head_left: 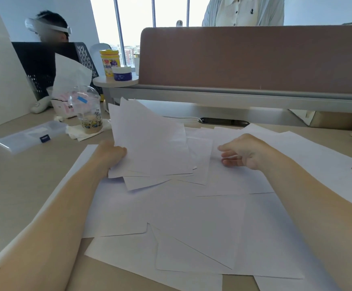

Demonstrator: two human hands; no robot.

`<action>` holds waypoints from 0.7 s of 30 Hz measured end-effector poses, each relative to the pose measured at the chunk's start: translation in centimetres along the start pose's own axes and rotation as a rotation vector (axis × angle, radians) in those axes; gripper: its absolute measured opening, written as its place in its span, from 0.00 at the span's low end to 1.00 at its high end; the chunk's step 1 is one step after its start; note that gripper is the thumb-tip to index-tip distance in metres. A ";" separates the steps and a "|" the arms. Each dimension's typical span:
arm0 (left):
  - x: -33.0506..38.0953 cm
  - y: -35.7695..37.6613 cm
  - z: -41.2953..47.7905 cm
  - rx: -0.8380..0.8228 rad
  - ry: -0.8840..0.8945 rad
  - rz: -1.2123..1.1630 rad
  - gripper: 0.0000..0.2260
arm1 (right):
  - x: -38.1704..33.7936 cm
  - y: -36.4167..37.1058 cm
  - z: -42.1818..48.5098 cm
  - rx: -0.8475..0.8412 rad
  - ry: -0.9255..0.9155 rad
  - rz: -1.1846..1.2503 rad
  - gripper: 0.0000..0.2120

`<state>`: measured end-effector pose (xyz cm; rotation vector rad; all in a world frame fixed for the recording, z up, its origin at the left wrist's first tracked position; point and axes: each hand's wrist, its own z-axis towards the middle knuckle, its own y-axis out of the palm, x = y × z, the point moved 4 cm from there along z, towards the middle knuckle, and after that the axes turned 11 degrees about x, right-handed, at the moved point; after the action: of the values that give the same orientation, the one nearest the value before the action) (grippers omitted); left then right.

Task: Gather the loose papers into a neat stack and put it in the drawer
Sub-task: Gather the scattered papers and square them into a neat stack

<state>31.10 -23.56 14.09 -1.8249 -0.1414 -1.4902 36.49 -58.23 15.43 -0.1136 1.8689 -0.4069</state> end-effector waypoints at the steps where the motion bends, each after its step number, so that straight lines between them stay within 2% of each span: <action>1: 0.0 0.1 -0.1 -0.016 -0.002 0.009 0.06 | -0.2 0.7 0.0 -0.002 0.016 0.010 0.11; 4: -0.1 0.2 -0.2 -0.049 -0.013 0.019 0.09 | -0.4 2.3 0.1 0.008 0.057 0.025 0.05; 9: -0.2 0.5 -0.3 -0.088 -0.009 0.007 0.06 | 0.1 4.6 0.3 -0.021 0.093 0.075 0.11; 11: -0.1 0.8 -0.4 -0.131 -0.026 -0.043 0.08 | 0.0 4.7 0.7 0.062 0.020 0.074 0.10; 14: 0.0 0.7 -0.8 -0.172 -0.096 -0.132 0.11 | -1.3 1.7 0.5 0.392 -0.263 -0.002 0.07; 16: 0.2 0.8 -1.2 -0.211 -0.097 -0.142 0.09 | -3.0 -0.9 -0.7 0.605 -0.602 -0.103 0.14; 17: 0.4 1.0 -1.7 -0.242 -0.093 -0.156 0.09 | -4.1 -1.7 -2.2 0.653 -0.799 -0.131 0.17; 19: 0.9 1.8 -2.5 -0.320 -0.081 -0.207 0.11 | -5.8 -1.7 -5.6 0.624 -1.137 -0.179 0.17; 21: 1.0 2.6 -3.1 -0.367 -0.080 -0.233 0.13 | -5.8 0.2 -7.6 0.457 -1.301 -0.295 0.10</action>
<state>30.31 -27.69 13.80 -2.2243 -0.1290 -1.6898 31.37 -54.73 22.69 -0.2653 0.4561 -0.7212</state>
